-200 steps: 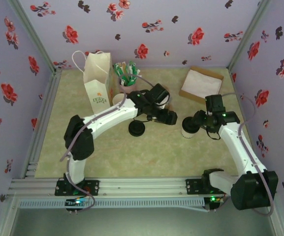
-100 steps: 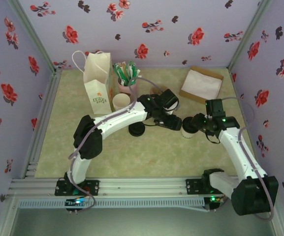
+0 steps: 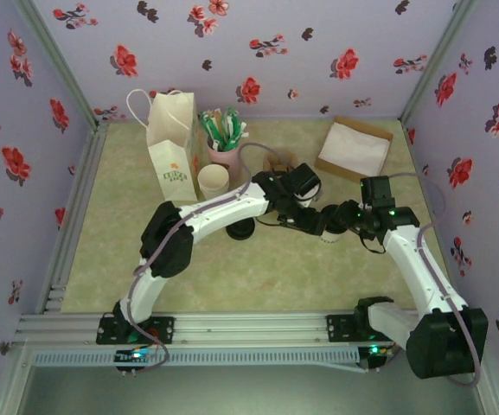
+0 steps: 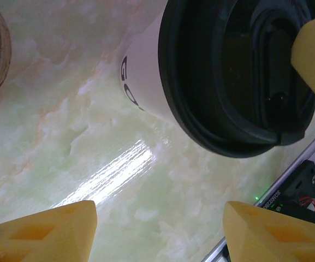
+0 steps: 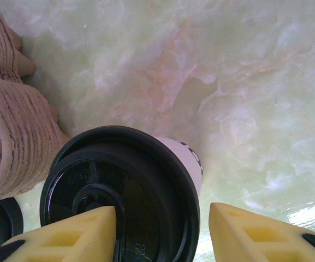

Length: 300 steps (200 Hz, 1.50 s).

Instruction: Pack the takeout coffee

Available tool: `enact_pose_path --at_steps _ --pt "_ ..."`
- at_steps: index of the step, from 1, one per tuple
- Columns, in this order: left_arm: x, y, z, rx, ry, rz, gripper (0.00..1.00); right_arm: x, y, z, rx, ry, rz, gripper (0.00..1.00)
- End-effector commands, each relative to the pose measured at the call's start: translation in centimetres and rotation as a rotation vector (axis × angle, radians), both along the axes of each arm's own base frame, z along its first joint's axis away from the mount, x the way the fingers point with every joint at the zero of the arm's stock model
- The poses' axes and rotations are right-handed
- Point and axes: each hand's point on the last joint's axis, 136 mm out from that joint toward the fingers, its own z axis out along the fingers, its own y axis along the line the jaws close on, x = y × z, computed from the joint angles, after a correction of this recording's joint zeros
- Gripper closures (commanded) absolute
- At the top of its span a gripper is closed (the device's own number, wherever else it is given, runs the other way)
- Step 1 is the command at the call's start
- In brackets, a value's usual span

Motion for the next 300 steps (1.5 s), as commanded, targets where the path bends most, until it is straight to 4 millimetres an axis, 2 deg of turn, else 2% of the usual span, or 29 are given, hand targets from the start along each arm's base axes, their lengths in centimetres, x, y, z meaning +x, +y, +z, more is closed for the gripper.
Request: enact_pose_path --at_steps 1,49,88,107,126,154,181,277,300 --pt "0.6 -1.4 0.8 -0.059 -0.003 0.028 0.37 -1.0 -0.4 -1.6 -0.007 0.062 -0.023 0.52" --pt "3.1 -1.0 1.1 -0.207 0.030 0.183 0.36 -1.2 -0.4 -2.2 -0.004 0.073 -0.028 0.52" --pt "3.4 -1.6 0.4 -0.292 0.141 0.227 0.36 -1.4 -0.4 -2.6 0.001 0.078 -0.036 0.52" --pt "3.2 -2.2 1.9 -0.407 0.177 0.232 0.36 -1.5 -0.4 -2.8 0.001 0.083 -0.039 0.52" --pt "3.7 -1.9 3.4 -0.485 0.176 0.255 0.36 -1.6 -0.4 -3.0 0.003 0.084 -0.044 0.52" --pt "3.4 -2.0 3.4 -0.524 0.214 0.257 0.36 -1.7 -0.5 -3.1 0.001 0.087 -0.047 0.52" --pt "3.3 -2.4 4.2 -0.600 0.244 0.262 0.36 -1.7 -0.6 -3.2 0.000 0.086 -0.055 0.52" --pt "2.5 -1.5 0.8 -0.531 0.302 0.285 0.39 -1.8 -0.8 -3.6 -0.003 0.089 -0.077 0.52" --pt "2.7 -1.2 0.5 -0.534 0.306 0.293 0.40 -1.7 -1.0 -3.7 -0.007 0.086 -0.090 0.52"
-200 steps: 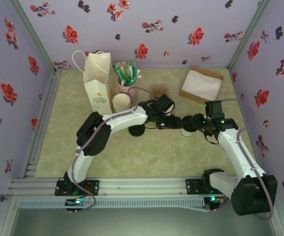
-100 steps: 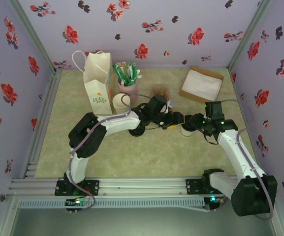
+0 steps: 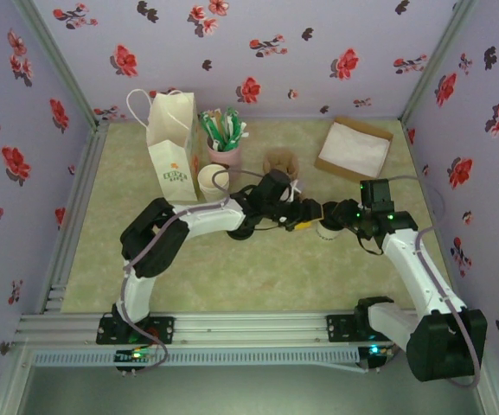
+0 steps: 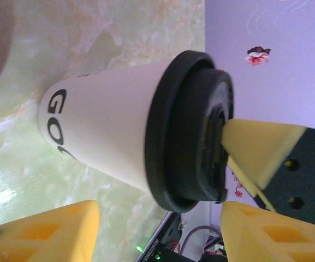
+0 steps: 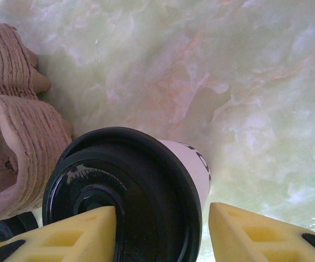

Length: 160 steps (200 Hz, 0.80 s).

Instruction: Pack the takeout coffee

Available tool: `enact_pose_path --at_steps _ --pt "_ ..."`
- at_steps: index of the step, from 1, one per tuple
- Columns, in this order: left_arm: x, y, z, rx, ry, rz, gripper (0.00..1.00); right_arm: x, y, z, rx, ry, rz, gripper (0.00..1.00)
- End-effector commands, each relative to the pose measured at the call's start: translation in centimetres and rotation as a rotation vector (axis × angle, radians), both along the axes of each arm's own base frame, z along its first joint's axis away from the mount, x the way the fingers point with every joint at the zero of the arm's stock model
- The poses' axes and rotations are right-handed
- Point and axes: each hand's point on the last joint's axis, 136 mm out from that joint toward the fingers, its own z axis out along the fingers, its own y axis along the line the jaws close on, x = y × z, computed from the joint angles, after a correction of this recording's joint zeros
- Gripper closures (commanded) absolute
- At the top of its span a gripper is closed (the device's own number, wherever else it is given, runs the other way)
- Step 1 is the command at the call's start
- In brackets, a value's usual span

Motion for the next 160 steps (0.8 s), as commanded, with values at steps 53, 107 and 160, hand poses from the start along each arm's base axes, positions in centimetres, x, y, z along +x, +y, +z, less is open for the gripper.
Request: enact_pose_path --at_steps 53,107,160 --pt "0.7 -0.2 0.0 -0.040 0.027 -0.005 0.40 -2.6 -1.2 -3.7 -0.043 0.147 -0.056 0.52" --pt "0.7 -0.5 -0.9 -0.035 0.049 -0.013 0.41 -2.6 -1.2 -4.0 -0.035 0.146 -0.069 0.52" --pt "0.8 -0.8 -0.8 -0.041 0.052 -0.014 0.40 -2.7 -1.2 -4.4 -0.029 0.152 -0.070 0.52"
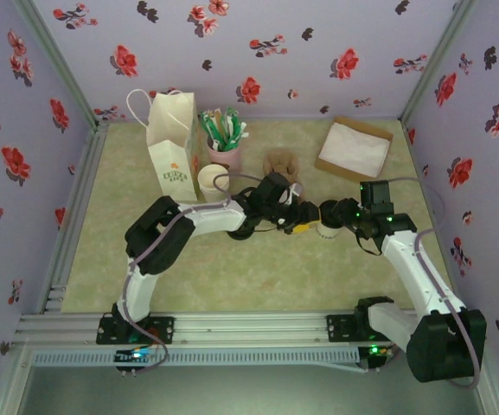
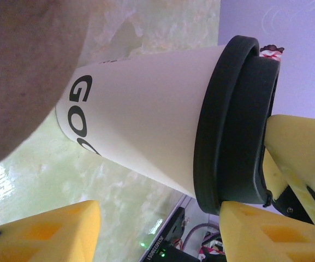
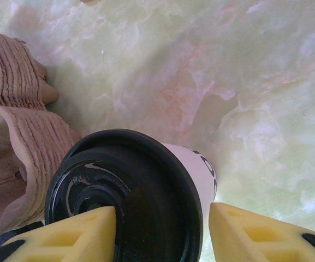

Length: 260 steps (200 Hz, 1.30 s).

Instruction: Pack the takeout coffee

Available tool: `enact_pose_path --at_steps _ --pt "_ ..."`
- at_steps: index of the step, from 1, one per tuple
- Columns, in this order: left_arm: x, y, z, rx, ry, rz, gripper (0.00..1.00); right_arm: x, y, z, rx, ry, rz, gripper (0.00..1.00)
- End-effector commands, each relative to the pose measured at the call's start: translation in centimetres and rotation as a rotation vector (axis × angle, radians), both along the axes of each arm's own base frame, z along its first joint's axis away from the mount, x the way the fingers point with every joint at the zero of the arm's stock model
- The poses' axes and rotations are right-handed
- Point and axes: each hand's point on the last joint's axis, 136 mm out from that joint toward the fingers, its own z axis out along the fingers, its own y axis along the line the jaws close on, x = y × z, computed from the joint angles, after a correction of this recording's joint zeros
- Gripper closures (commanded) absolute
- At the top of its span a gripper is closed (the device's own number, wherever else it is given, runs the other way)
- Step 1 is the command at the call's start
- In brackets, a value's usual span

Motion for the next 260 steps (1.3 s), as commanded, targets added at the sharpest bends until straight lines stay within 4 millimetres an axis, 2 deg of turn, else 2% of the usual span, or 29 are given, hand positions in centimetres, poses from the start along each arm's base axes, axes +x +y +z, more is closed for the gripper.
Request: enact_pose_path --at_steps 1,47,95,180,260 --pt "0.5 -0.8 0.9 -0.040 0.000 -0.008 0.40 -3.2 -1.2 -4.3 -0.049 0.182 -0.039 0.52" --pt "0.6 -1.1 1.7 -0.059 -0.008 -0.007 0.40 -3.6 -1.1 -4.8 -0.036 0.191 -0.047 0.52" --pt "-0.2 -1.4 0.4 -0.034 0.010 -0.033 0.42 -3.9 -1.1 -4.7 -0.025 0.187 -0.055 0.52" --pt "-1.4 -0.5 -1.2 0.031 0.011 -0.075 0.43 -4.4 -1.2 -5.2 -0.015 0.186 -0.081 0.52" --pt "-0.4 -1.3 -1.3 0.031 0.014 -0.065 0.37 -5.0 -1.0 -6.2 0.011 0.205 -0.100 0.52"
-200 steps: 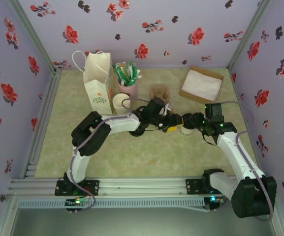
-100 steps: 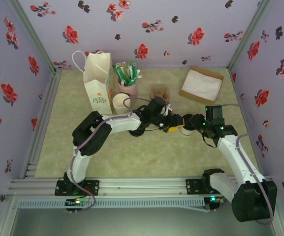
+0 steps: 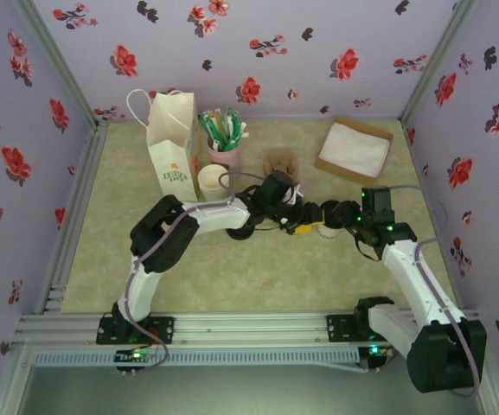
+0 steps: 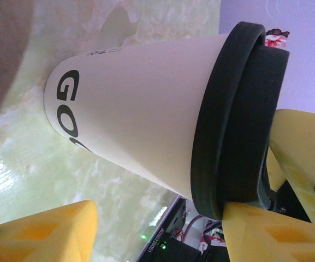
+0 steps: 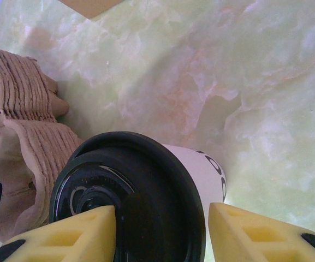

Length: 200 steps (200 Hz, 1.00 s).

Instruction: Pack the takeout coffee

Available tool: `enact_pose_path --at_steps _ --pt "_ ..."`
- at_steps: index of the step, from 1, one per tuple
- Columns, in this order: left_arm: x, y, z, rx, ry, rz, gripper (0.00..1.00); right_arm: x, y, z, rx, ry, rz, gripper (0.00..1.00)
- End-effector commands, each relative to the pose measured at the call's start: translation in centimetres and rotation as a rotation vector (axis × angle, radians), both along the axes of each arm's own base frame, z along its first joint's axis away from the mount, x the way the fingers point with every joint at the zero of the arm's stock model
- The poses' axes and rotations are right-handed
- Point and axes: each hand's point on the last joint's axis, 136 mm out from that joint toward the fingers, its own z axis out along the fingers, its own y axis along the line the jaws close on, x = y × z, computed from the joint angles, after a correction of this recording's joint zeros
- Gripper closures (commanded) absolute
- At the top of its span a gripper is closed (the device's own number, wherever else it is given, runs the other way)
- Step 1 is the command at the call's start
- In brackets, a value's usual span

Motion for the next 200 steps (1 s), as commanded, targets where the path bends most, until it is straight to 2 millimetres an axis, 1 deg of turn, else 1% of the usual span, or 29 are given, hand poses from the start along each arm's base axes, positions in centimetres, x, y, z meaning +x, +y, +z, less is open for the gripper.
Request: enact_pose_path --at_steps 1,23,37,61,114,126,158,200 --pt "0.2 -0.4 -1.1 0.023 0.001 -0.006 0.37 -4.8 -1.0 -5.8 -0.037 0.255 -0.033 0.52" --pt "0.3 -0.4 -1.0 0.032 -0.008 -0.007 0.37 -5.0 -0.9 -6.1 -0.028 0.260 -0.035 0.52" --pt "0.1 -0.2 -1.3 0.048 -0.013 -0.013 0.40 -5.2 -0.9 -6.3 -0.026 0.263 -0.038 0.52" --pt "-0.5 0.4 -2.7 0.104 -0.023 -0.032 0.45 -5.4 -1.0 -6.4 -0.028 0.262 -0.043 0.52" --pt "-1.3 1.6 -4.3 0.208 -0.063 -0.074 0.49 -6.3 -1.2 -7.3 -0.032 0.289 -0.046 0.53" --pt "-1.5 1.8 -5.0 0.236 -0.067 -0.089 0.51 -6.5 -1.2 -7.6 -0.032 0.292 -0.048 0.53" --pt "-1.8 2.3 -7.1 0.296 -0.055 -0.110 0.52 -6.9 -1.4 -7.7 -0.041 0.293 -0.054 0.53" --pt "-1.7 3.8 -8.7 0.388 -0.093 -0.131 0.54 -7.3 -1.6 -8.4 -0.046 0.305 -0.059 0.53"
